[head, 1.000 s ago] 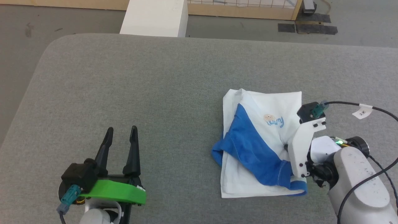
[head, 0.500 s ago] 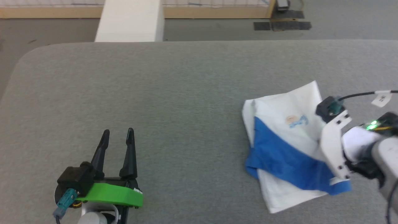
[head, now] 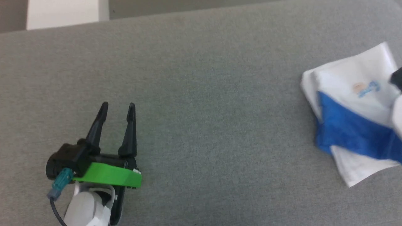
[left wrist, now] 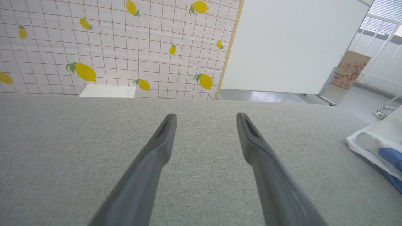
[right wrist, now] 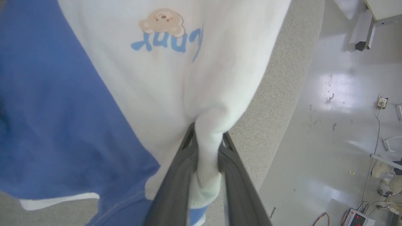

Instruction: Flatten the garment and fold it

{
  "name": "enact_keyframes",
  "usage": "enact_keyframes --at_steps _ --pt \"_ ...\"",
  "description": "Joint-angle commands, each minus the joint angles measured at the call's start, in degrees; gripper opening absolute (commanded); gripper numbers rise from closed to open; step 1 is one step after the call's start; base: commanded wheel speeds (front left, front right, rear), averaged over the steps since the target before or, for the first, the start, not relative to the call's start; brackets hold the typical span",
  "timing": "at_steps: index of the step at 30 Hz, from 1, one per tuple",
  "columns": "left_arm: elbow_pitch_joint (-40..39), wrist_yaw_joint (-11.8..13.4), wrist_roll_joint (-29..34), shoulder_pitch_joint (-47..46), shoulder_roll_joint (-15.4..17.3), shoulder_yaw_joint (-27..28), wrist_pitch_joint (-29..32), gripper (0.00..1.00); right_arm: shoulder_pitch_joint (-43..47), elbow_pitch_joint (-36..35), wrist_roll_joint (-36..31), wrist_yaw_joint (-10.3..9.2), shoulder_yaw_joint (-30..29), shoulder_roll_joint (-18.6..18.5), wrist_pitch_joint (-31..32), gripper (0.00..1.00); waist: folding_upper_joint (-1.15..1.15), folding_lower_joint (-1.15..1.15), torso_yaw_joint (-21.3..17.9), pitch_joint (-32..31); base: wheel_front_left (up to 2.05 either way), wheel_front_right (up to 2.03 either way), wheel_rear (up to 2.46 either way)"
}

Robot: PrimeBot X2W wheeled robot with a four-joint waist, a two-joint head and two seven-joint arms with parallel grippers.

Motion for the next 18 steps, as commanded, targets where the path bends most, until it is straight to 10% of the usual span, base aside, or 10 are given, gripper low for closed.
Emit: enact_keyframes --at_steps 1,18 --pt "-0.63 -0.05 1.07 -1.24 0.86 0.17 0.40 1.00 -1.30 1.35 -0.80 -0.12 -0.50 -1.26 -1.68 0.00 0.00 0.00 -1.91 6.58 0.00 0.00 0.00" --pt "-10.58 2.32 2.63 -2.34 5.66 3.20 5.40 1.00 -7.24 18.73 -3.52 -0.12 -10.40 -5.96 -11.59 0.00 0.00 0.00 -1.80 18.20 0.00 0.00 0.00"
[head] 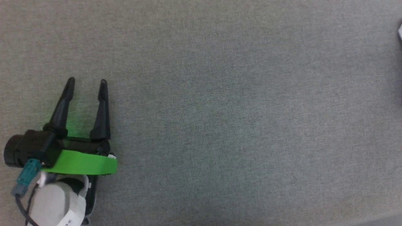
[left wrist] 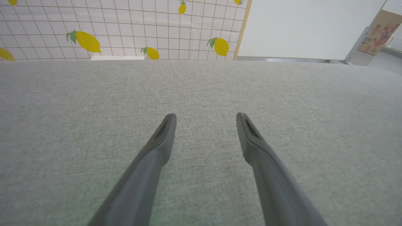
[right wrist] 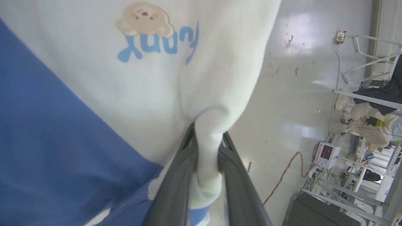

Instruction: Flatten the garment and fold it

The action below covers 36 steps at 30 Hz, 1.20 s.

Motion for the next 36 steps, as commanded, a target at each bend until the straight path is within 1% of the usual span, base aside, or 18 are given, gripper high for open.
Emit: enact_keyframes --at_steps 1,3,4,5,8,9,12,18,20,22,25,26,31,33,35,36 --pt "-0.86 0.42 0.32 -0.39 0.85 0.51 0.38 1.00 -1.37 1.26 -0.81 -0.12 -0.90 0.82 -0.68 0.00 0.00 -0.01 -0.92 2.62 0.00 0.00 0.00" --pt "-1.90 0.68 0.35 -0.17 1.35 0.98 0.91 1.00 -2.10 3.00 -1.75 -0.12 -1.83 1.52 -1.56 0.00 0.00 -0.01 -1.25 3.25 0.00 0.00 0.00" --pt "-2.27 0.77 0.33 -0.07 1.55 1.20 1.10 1.00 -2.38 3.81 -2.20 -0.12 -2.15 1.85 -1.86 0.26 0.00 -0.01 -1.36 3.42 0.00 0.00 0.00" --pt "-2.70 0.88 0.30 0.08 1.81 1.49 1.32 1.00 -2.75 4.84 -2.73 -0.12 -2.58 2.26 -2.24 1.00 0.00 -0.01 -1.56 3.59 0.00 0.00 0.00" --pt "-3.45 1.05 0.09 0.40 2.32 2.03 1.75 1.00 -3.74 7.58 -4.26 -0.12 -3.82 3.26 -3.13 1.00 0.00 -0.01 -1.87 3.75 0.00 0.00 0.00" --pt "-3.61 1.25 -0.07 0.76 2.70 2.46 2.00 1.00 -4.62 9.29 -5.61 -0.12 -4.26 4.11 -4.69 1.00 0.00 -0.01 -2.17 3.17 0.00 0.00 0.00" --pt "-3.39 1.48 -0.24 1.28 2.83 2.71 1.92 1.00 -5.64 9.97 -6.18 -0.12 -4.35 4.79 -6.62 1.00 0.00 -0.01 -2.41 1.68 0.00 0.00 0.00" --pt "-1.98 1.76 -1.30 3.11 2.76 3.55 1.04 1.00 -9.26 6.67 -5.37 -0.12 -3.93 7.04 -11.64 1.00 0.00 -0.01 -3.01 -3.54 0.00 0.00 0.00" --pt "-1.13 1.77 -1.89 3.73 2.53 3.76 0.53 1.00 -10.71 5.19 -3.58 -0.12 -5.25 8.83 -14.16 1.00 0.00 -0.01 -3.03 -6.00 0.00 0.00 0.00" --pt "-0.12 1.64 -2.57 4.11 2.11 3.66 -0.14 1.00 -11.05 3.12 -2.95 -0.12 -5.22 9.91 -16.60 1.00 0.00 -0.01 -2.82 -8.47 0.00 0.00 0.00" --pt "1.44 1.58 -3.46 4.80 1.55 3.78 -1.25 1.00 -11.16 -0.40 -1.69 -0.12 -5.65 12.46 -20.37 1.00 0.00 -0.01 -2.92 -12.20 0.00 0.00 0.00" --pt "1.99 1.58 -3.82 5.07 1.29 3.86 -1.75 1.00 -11.09 -1.67 -0.67 -0.12 -6.55 14.10 -21.68 1.00 0.00 -0.01 -2.87 -13.59 0.00 0.00 0.00" --pt "4.13 1.80 -4.97 6.04 0.20 4.14 -3.56 1.00 -8.40 -7.55 1.80 -0.12 -8.15 19.41 -27.32 1.00 0.00 -0.01 -2.13 -18.86 0.00 0.00 0.00" --pt "4.73 1.93 -5.31 6.34 -0.04 4.37 -4.06 1.00 -7.18 -10.02 2.21 -0.12 -9.07 22.07 -29.46 1.00 0.00 -0.01 -1.74 -20.44 0.00 0.00 0.00" --pt "5.18 2.23 -5.72 6.72 -0.28 4.93 -4.56 1.00 -5.98 -12.25 1.70 -0.12 -10.71 25.35 -32.09 1.00 0.00 -0.01 -1.42 -21.80 0.00 0.00 0.00" --pt "5.38 2.40 -5.90 6.81 -0.39 5.21 -4.81 1.00 -5.23 -13.51 1.78 -0.12 -11.75 27.59 -33.55 1.00 0.00 -0.01 -1.09 -22.38 0.00 0.00 0.00"
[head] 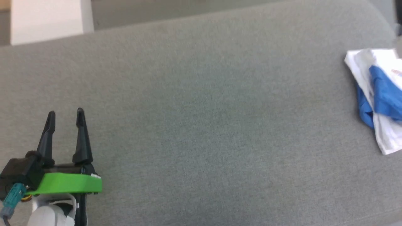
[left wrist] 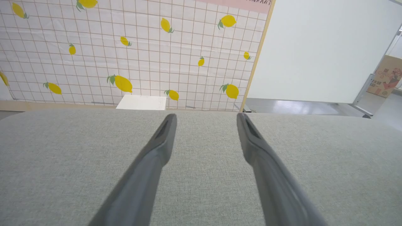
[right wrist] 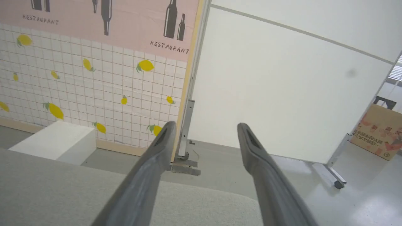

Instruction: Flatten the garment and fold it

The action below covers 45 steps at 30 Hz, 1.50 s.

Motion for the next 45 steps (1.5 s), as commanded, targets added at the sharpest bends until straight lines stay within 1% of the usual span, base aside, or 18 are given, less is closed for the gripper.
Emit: enact_keyframes --at_steps 1,5,9,10,13,15,18,22,24,26,30,37,45 --pt "0.27 0.39 -0.96 0.57 -0.16 0.56 -0.58 1.00 1.48 -1.24 0.14 -0.11 -1.57 3.06 -1.94 1.00 0.00 0.00 1.40 -4.90 0.00 0.00 0.00" --pt "0.81 1.02 -1.55 1.12 -0.87 1.19 -1.24 1.00 4.73 -5.08 -2.14 -0.11 -5.13 12.42 -7.04 1.00 0.00 0.00 2.26 -7.27 0.00 0.00 0.00" --pt "1.14 1.62 -1.74 1.33 -1.49 1.32 -1.56 1.00 8.04 -7.65 -4.86 -0.11 -7.39 19.87 -9.71 1.00 0.00 0.00 3.10 -9.07 0.00 0.00 0.00" --pt "1.19 1.84 -1.77 1.29 -1.65 1.40 -1.65 1.00 9.02 -8.34 -5.76 -0.11 -8.71 21.99 -10.46 1.00 0.00 0.00 3.38 -9.41 0.00 0.00 0.00" --pt "1.54 2.24 -1.95 1.09 -2.11 1.40 -1.82 1.00 12.44 -10.13 -7.83 -0.11 -11.23 26.10 -11.83 1.00 0.00 0.00 4.47 -10.38 0.00 0.00 0.00" --pt "1.76 2.41 -1.98 1.05 -2.35 1.29 -1.92 1.00 14.96 -11.00 -8.79 -0.11 -12.43 27.32 -12.39 1.00 0.00 0.00 5.30 -10.99 0.00 0.00 0.00" --pt "2.11 2.60 -2.09 1.05 -2.46 1.35 -2.03 1.00 18.68 -11.94 -9.19 -0.11 -13.69 27.90 -12.78 1.00 0.00 0.00 6.51 -11.63 0.00 0.00 0.00" --pt "2.61 2.90 -1.89 1.03 -2.50 1.15 -2.12 1.00 23.73 -13.12 -6.23 -0.11 -14.15 27.97 -12.88 1.00 0.00 0.00 8.46 -12.44 0.00 0.00 0.00" --pt "2.89 3.06 -1.73 0.96 -2.56 0.97 -2.16 1.00 26.31 -13.46 -6.01 -0.11 -14.27 27.98 -12.89 1.00 0.00 0.00 9.41 -12.90 0.00 0.00 0.00" --pt "3.36 3.60 -1.34 0.97 -2.74 0.77 -2.15 1.00 28.81 -13.62 -5.12 -0.11 -14.60 27.98 -12.90 1.00 0.00 0.00 10.43 -13.42 0.00 0.00 0.00" --pt "4.04 4.75 -0.78 0.83 -3.50 0.31 -2.21 1.00 33.29 -13.03 -5.11 -0.11 -13.45 27.99 -12.90 1.00 0.00 0.00 12.00 -14.26 0.00 0.00 0.00" --pt "6.55 5.57 1.07 1.52 -3.73 -1.64 -2.00 1.00 39.21 -11.32 -8.26 -0.11 -10.28 27.99 -12.91 1.00 0.00 0.00 13.22 -15.66 0.00 0.00 0.00" --pt "10.77 5.68 2.92 2.63 -4.19 -4.79 -1.74 1.00 43.17 -9.21 -12.48 -0.11 -9.31 28.00 -12.91 1.00 0.00 0.00 12.99 -16.67 0.00 0.00 0.00"
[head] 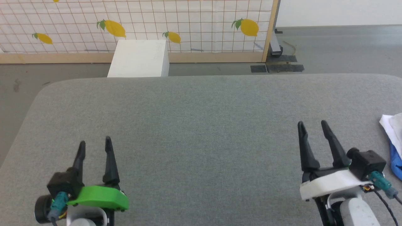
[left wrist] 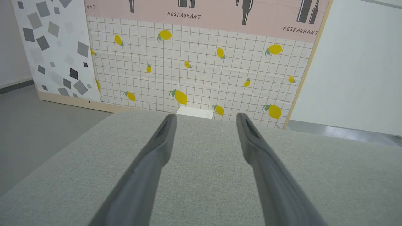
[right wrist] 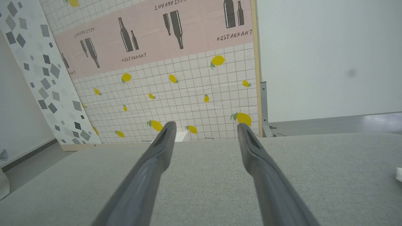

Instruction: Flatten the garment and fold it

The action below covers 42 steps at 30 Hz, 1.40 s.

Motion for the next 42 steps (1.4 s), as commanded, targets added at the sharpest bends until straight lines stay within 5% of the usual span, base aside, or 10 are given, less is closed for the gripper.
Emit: enact_keyframes --at_steps 1,21,22,42 --pt "0.73 0.24 0.71 1.14 -0.23 -0.37 0.17 1.00 1.01 0.46 -0.95 -0.08 0.21 0.05 -0.33 1.00 0.00 0.00 -0.25 -0.15 0.00 0.00 0.00" --pt "5.83 0.44 -0.28 2.80 -1.53 -1.69 -0.96 1.00 2.92 5.21 -3.31 -0.08 0.47 0.05 -0.33 1.00 0.00 0.00 -0.31 0.07 0.00 0.00 0.00" --pt "5.95 0.49 -0.38 1.94 -1.53 -1.79 -0.66 0.00 2.62 5.16 -3.53 0.00 0.49 0.00 0.00 0.00 0.00 0.00 -0.30 0.08 0.00 0.00 0.00" --pt "5.03 0.10 1.35 1.75 -1.85 -1.53 0.98 0.00 3.00 3.49 -4.71 -0.01 0.28 0.01 1.63 0.00 0.00 0.00 -0.12 0.12 0.00 0.00 0.00"
